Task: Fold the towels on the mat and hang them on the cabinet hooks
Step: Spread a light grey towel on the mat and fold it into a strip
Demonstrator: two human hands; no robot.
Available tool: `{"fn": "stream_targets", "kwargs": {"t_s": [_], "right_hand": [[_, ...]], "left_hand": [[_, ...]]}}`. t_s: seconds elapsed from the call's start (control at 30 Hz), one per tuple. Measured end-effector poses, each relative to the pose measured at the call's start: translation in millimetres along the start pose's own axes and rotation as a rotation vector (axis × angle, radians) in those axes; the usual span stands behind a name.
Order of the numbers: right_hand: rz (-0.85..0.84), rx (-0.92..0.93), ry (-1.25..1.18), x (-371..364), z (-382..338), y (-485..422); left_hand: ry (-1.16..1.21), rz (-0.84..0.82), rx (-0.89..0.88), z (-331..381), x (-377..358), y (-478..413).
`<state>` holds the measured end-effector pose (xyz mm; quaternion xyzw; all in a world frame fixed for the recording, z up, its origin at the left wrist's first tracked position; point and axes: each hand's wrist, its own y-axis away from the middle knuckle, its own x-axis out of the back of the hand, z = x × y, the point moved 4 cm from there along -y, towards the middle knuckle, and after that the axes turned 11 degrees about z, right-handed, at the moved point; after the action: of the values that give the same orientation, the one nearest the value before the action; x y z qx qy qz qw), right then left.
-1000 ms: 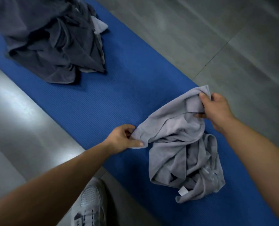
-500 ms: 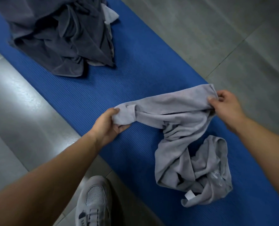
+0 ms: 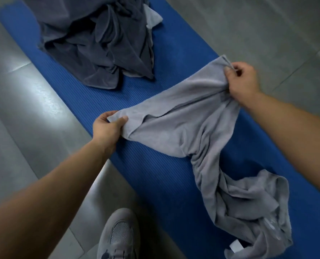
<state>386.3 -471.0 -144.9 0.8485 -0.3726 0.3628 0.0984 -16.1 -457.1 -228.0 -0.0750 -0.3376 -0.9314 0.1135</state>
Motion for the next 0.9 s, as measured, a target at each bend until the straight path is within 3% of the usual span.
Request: {"fn": "stream_targets", "kwargs": {"t_s": [0.17, 0.27, 0.33, 0.4, 0.5, 0.57, 0.73, 0.83, 0.9], "right_hand": [[-0.135, -0.106, 0.046, -65.1, 1.0, -8.6], [-0.051, -0.125, 0.141, -43.4, 19.5, 17.6], [0.0, -0.16, 0.203, -17.5, 36.3, 45.9], [-0.02, -0.299, 0.206, 6.8, 56.4, 79.1], [-0.2, -0.649, 0.091, 33.5, 81.0, 136.1], [-0.34, -0.757, 0.098, 38.8, 93.6, 165.7], [-0.527, -0.71, -0.011, 38.2, 121.9, 196.5], [-0.45, -0.745, -0.299, 47.1, 126.1, 202.0], [-0.347, -0.708, -0.367, 54.5, 127.8, 200.8]], "left_hand": [[-0.462, 0.138, -0.308, 9.5, -4.4, -3.5], [-0.772, 0.097, -0.646, 16.4, -35.1, 30.6], [-0.781, -0.066, -0.825, 18.6, -63.4, 54.9], [-0.717, -0.323, -0.858, 14.4, -91.6, 72.9], [-0.761, -0.697, -0.851, 9.7, -134.4, 102.3], [-0.864, -0.849, -0.906, 9.4, -159.8, 119.5], [-1.012, -1.066, -1.12, 4.3, -215.1, 147.3], [-1.071, -1.191, -1.085, 0.7, -233.7, 155.8], [-1.018, -1.268, -1.003, -0.3, -243.0, 160.0]]}}
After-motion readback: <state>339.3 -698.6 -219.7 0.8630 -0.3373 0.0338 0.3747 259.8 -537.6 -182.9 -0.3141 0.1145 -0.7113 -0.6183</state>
